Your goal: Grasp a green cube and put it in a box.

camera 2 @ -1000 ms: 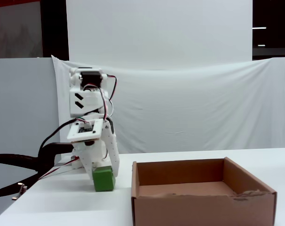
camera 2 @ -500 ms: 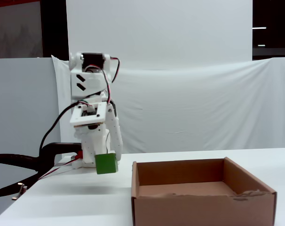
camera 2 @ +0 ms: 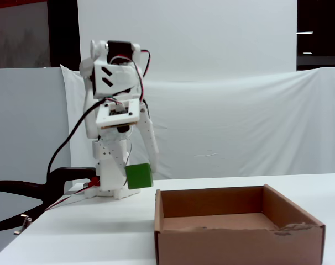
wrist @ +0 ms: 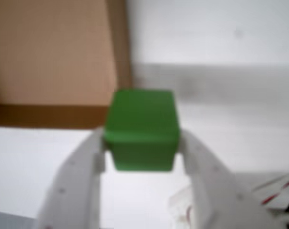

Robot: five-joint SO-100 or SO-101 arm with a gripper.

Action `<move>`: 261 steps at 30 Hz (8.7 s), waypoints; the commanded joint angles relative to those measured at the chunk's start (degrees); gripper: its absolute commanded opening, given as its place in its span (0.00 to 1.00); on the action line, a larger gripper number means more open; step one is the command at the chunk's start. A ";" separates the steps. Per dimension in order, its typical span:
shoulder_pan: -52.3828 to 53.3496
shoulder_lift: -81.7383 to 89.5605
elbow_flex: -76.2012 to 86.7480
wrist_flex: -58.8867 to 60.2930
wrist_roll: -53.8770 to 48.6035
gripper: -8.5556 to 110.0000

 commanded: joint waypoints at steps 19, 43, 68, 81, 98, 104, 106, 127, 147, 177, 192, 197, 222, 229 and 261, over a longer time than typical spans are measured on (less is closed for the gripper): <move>-11.51 -23.64 -26.46 2.02 10.37 0.20; -13.45 -30.32 -24.43 -6.15 14.15 0.20; -9.23 -42.19 -23.38 -14.59 14.06 0.25; -8.17 -34.98 -24.52 -10.99 14.24 0.31; -3.25 -15.21 -17.67 -11.16 5.71 0.29; 1.14 -5.98 -9.23 -10.72 2.81 0.28; 2.99 -3.78 -7.12 -9.67 2.02 0.26; 16.00 18.63 24.52 -10.11 -6.50 0.20; 19.07 46.76 46.93 -6.42 -14.15 0.19; 18.72 58.36 47.20 3.16 -8.53 0.22; 19.78 58.36 47.20 3.25 -8.17 0.25; 19.78 58.36 47.20 3.25 -7.82 0.25; 19.60 58.36 47.20 3.25 -7.03 0.25; 19.60 58.36 47.20 3.25 -6.94 0.25; 19.60 58.36 47.20 3.25 -6.86 0.25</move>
